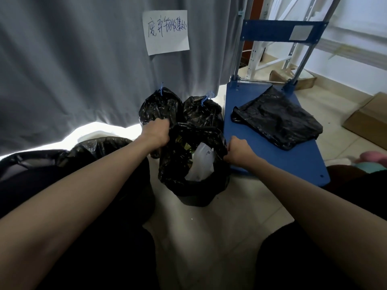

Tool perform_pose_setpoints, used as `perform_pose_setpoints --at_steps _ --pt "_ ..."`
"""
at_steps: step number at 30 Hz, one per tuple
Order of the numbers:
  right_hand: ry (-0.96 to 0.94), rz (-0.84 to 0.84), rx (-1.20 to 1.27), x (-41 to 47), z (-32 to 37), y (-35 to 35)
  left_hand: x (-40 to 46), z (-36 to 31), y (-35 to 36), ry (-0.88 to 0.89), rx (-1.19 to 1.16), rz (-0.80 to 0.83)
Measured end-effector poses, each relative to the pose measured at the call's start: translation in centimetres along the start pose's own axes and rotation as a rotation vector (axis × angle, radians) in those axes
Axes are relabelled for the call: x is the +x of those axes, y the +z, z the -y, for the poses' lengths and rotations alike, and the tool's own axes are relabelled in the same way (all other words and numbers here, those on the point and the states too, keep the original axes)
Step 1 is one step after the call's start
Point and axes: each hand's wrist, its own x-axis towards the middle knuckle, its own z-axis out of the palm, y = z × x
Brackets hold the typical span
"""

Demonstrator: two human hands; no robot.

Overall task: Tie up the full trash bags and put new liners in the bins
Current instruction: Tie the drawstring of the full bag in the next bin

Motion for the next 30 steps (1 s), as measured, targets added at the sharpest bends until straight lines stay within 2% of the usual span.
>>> perform_pose_setpoints --at_steps 5,9,14,18,26,30 --pt "-0.008 -0.032 0.123 -1.4 -0.3 1.4 -1.3 0.2 -0.2 -0.008 -0.049 -0.073" --pt "0.038 -0.039 0.162 -1.0 -1.2 2.0 -2.4 0.5 0.0 -0.064 -0.154 0.001" --pt "0.086 0.031 0.238 -1.1 -3.3 2.1 -4.0 0.5 1.7 -0.076 -0.214 0.117" --pt "0.097 0.051 0.369 -1.2 -3.9 2.2 -4.5 0.5 2.4 -0.058 -0.274 0.099" --pt "0.021 -0.005 0.289 -1.8 -3.8 3.1 -5.5 0.5 3.0 -0.005 -0.316 0.054" --pt "0.016 -0.085 0.342 -2.1 -3.6 1.8 -5.6 0.9 2.5 -0.033 -0.356 -0.028"
